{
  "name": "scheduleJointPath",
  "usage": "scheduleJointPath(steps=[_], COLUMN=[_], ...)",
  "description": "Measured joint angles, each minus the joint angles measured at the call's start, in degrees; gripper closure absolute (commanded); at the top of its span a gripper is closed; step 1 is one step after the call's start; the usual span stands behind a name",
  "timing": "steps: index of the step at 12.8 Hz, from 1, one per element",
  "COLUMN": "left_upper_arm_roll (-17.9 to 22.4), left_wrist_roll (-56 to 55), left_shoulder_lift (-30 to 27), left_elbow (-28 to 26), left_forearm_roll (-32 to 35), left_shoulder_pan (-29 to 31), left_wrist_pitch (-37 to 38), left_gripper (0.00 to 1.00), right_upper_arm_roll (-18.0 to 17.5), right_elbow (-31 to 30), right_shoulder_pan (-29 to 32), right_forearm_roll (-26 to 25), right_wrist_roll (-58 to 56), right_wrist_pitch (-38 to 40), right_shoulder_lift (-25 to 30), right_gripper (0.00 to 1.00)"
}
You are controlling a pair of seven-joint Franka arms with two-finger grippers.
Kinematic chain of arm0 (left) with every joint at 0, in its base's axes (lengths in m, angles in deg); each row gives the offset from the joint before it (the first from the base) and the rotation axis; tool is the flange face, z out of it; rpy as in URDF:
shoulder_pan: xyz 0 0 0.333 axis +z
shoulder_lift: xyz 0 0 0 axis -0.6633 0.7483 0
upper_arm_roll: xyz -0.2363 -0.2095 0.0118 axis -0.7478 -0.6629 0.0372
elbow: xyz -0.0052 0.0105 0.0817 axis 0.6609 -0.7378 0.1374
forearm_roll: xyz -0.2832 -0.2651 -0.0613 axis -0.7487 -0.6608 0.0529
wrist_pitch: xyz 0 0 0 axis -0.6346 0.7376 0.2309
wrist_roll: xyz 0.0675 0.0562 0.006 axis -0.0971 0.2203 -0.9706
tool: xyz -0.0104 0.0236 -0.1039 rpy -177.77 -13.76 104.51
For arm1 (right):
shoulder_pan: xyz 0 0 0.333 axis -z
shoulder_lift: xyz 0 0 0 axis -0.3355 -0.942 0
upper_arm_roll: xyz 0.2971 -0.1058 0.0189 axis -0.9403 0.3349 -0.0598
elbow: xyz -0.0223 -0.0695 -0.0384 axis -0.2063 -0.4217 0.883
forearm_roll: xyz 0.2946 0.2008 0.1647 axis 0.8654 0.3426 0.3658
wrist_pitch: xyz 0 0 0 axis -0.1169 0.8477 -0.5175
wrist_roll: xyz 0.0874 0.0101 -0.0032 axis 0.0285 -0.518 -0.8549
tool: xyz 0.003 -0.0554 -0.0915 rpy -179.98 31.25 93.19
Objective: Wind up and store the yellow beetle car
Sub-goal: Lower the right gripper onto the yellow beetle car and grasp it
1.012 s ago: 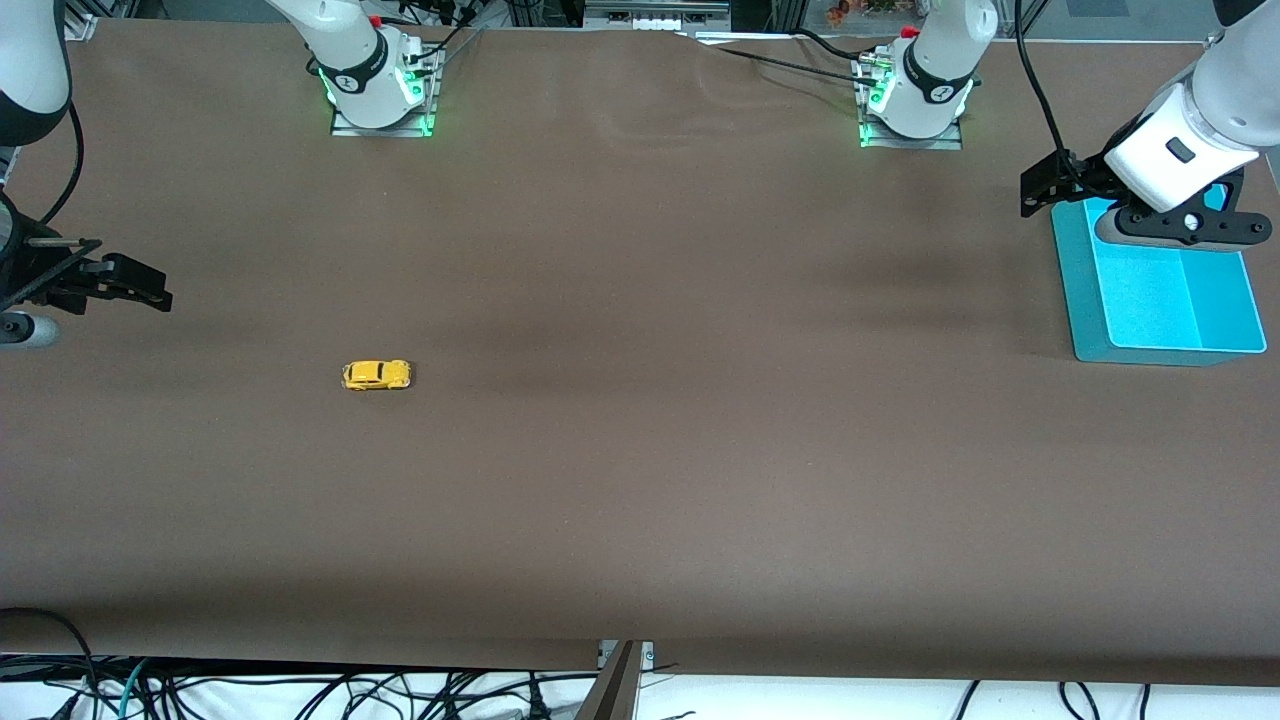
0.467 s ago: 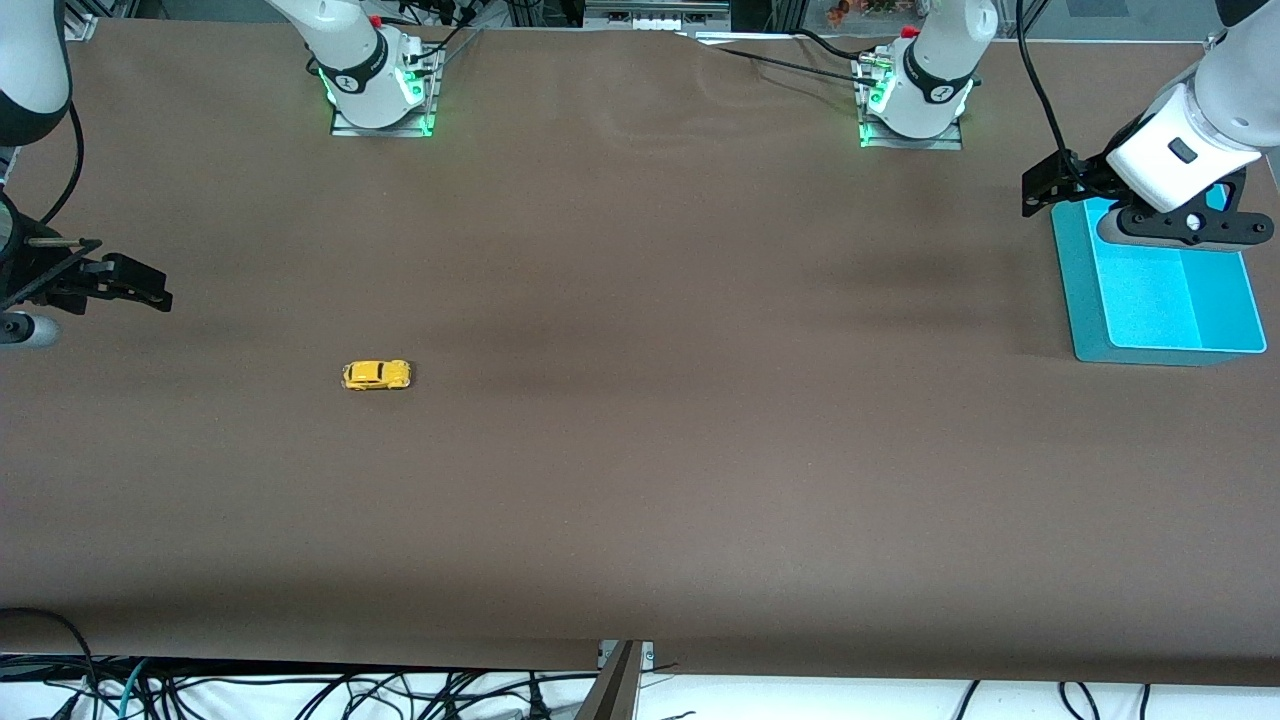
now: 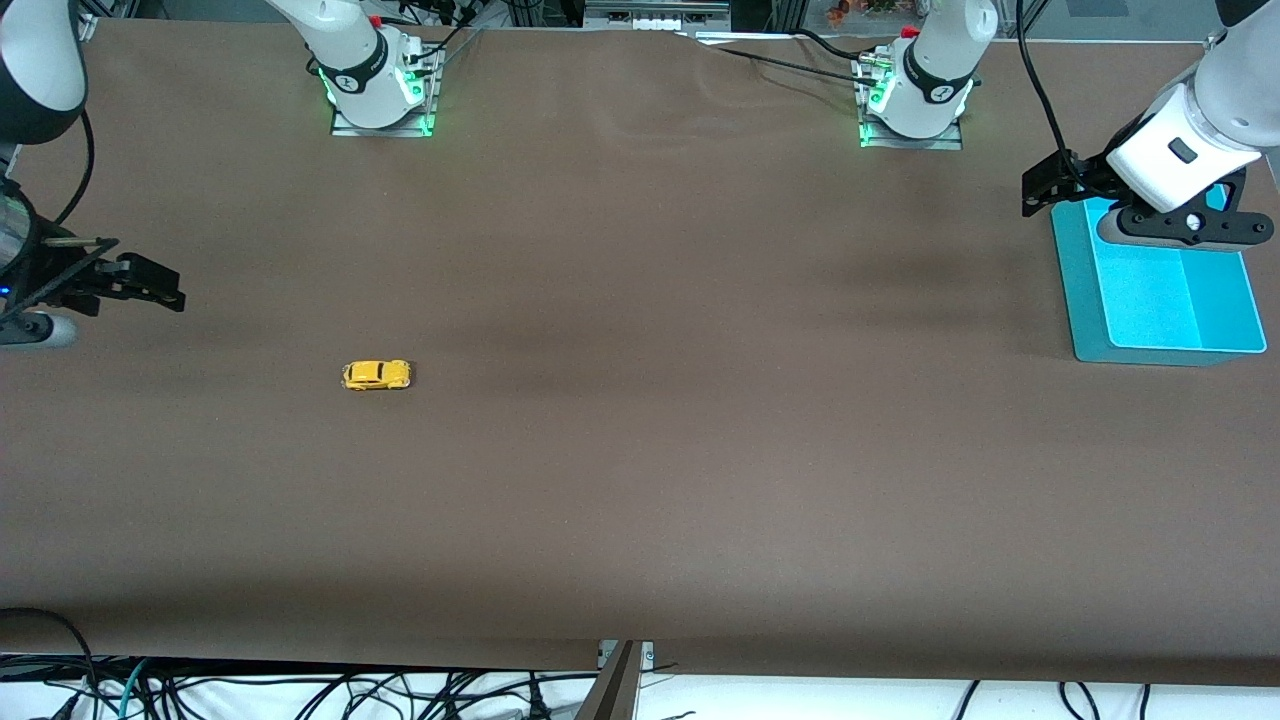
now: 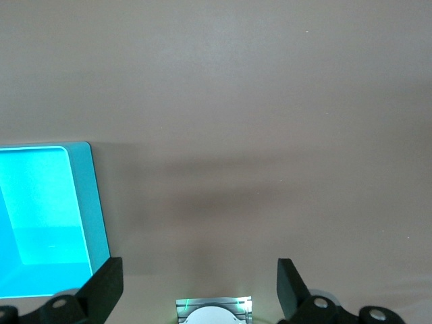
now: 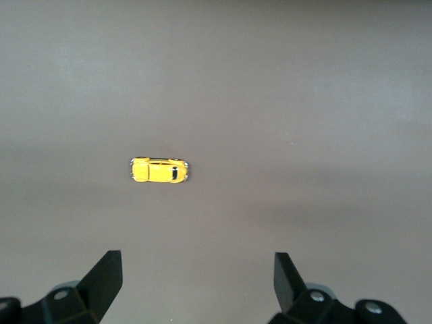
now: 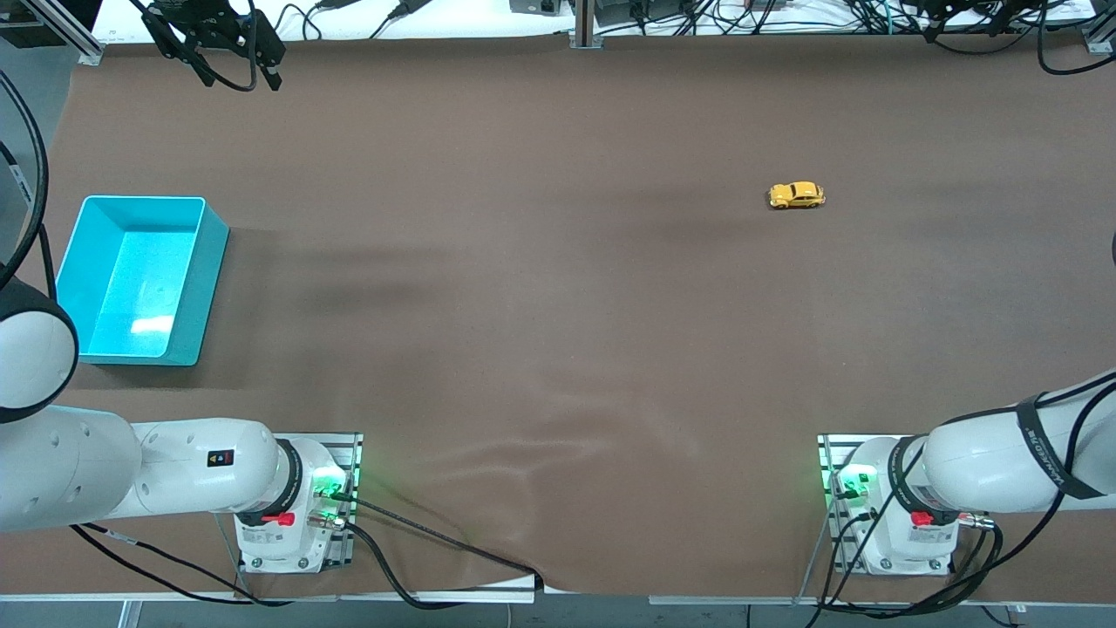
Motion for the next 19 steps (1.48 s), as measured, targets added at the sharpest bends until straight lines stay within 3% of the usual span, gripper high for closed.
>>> scheduleJointPath(steps=[10,15,19], left_upper_arm_roll=[0.0,0.0,0.0], left_wrist_roll=[0.0,0.0,0.0], left_shoulder_lift=[0.0,0.0,0.0], left_elbow=[0.0,0.0,0.0], left_forearm_roll=[0.0,0.0,0.0], left_shoulder_pan=[0.1,0.2,0.3], left_wrist_pitch=[0.0,0.0,0.0], left_gripper=[0.00,0.00,0.00], right_upper_arm_roll=[-0.5,-0.2,0.9], right_elbow=[-1.3,-3.1,-14.5], right_shoulder_pan=[-9.7,-10.2,-10.0], right_forearm_roll=[0.0,-0.1,-0.3], right_wrist_roll=[-1.6,-27.1,-45.2], right_wrist_pitch=[2.7,0.7,-14.9], right_shoulder_lift=[-2.3,-8.5,-9.3], right_gripper=[0.01,0.01,0.01])
